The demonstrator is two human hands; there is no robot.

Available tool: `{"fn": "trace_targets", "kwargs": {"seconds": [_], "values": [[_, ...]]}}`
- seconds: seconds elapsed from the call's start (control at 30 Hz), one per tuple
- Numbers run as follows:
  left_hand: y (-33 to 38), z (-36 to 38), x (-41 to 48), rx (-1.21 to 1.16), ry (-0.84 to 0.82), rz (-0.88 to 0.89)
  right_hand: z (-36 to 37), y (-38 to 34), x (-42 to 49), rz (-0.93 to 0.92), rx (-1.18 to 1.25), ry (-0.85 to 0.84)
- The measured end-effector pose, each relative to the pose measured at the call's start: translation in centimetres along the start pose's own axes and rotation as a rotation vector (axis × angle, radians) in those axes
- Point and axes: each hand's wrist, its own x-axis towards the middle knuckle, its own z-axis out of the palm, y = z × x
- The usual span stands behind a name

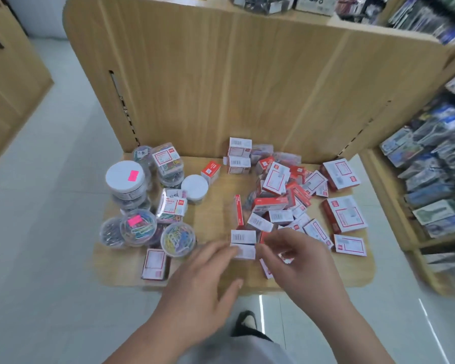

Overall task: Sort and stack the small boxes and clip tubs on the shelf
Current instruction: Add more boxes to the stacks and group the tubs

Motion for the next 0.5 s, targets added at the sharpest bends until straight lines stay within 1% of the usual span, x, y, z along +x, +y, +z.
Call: {"fn": "trace_targets", "kwargs": {"seconds": [0.1, 0.17, 0.3, 0.4, 0.5], "values": [[0.3, 3.3, 1.3, 0.074, -0.010, -0.060, -2.2, 3.6, 0.6, 0.076, -0.041, 0.037], [0.5, 4.6, 2.2, 0.119, -0.012, -0.110, -2.9, 5.3, 1.0, 0.072, -0.120, -0.031], [0.5, 5.6, 3.4, 0.102, -0.008, -0.181, -2.9, 6.8, 1.4, 0.014, -0.070, -0.194], [0.7, 5.6, 3.4, 0.074, 0.066, -0.240, -1.9, 7.3, 1.6, -0.038, -0.008, -0.265], [0.9, 5.5, 3.2, -0.096, 0.206, -0.389, -0.9, 8.1, 1.9, -0.110, -0.025, -0.256]]}}
